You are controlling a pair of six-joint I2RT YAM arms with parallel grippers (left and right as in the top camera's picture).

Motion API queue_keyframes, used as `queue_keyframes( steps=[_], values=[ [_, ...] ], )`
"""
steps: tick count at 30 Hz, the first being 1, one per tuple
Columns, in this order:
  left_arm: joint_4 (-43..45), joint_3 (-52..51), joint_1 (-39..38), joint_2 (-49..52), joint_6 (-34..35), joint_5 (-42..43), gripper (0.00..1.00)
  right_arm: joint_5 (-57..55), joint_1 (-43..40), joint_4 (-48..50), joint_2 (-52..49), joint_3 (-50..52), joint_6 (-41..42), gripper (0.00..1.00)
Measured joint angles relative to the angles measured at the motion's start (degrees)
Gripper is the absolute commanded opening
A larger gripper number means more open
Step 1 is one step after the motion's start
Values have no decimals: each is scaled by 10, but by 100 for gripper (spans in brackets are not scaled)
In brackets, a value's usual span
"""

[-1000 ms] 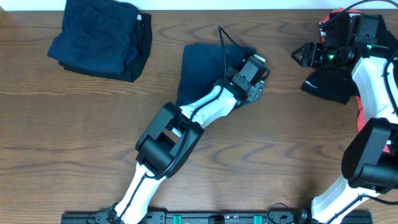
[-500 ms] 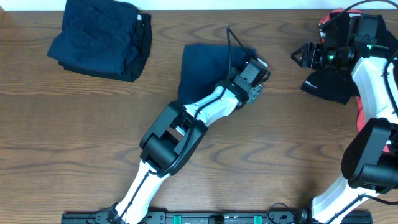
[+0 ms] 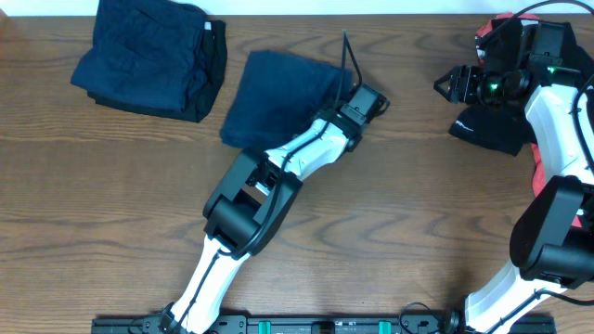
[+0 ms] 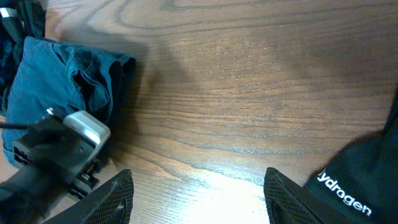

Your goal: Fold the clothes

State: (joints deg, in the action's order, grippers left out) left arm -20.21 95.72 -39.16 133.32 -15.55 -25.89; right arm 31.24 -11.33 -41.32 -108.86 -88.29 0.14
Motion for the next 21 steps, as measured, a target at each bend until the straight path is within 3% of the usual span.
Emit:
queue_keyframes(
  steps=[2, 14, 21],
  values=[
    [-7, 0, 5, 1, 1, -4, 6, 0, 0, 0, 0, 0, 0, 66],
    [-69, 0, 19, -6, -2, -20, 6, 0, 0, -2, 0, 0, 0, 65],
    [-138, -30, 53, -75, 29, 7, 6, 0, 0, -2, 0, 0, 0, 66]
  ],
)
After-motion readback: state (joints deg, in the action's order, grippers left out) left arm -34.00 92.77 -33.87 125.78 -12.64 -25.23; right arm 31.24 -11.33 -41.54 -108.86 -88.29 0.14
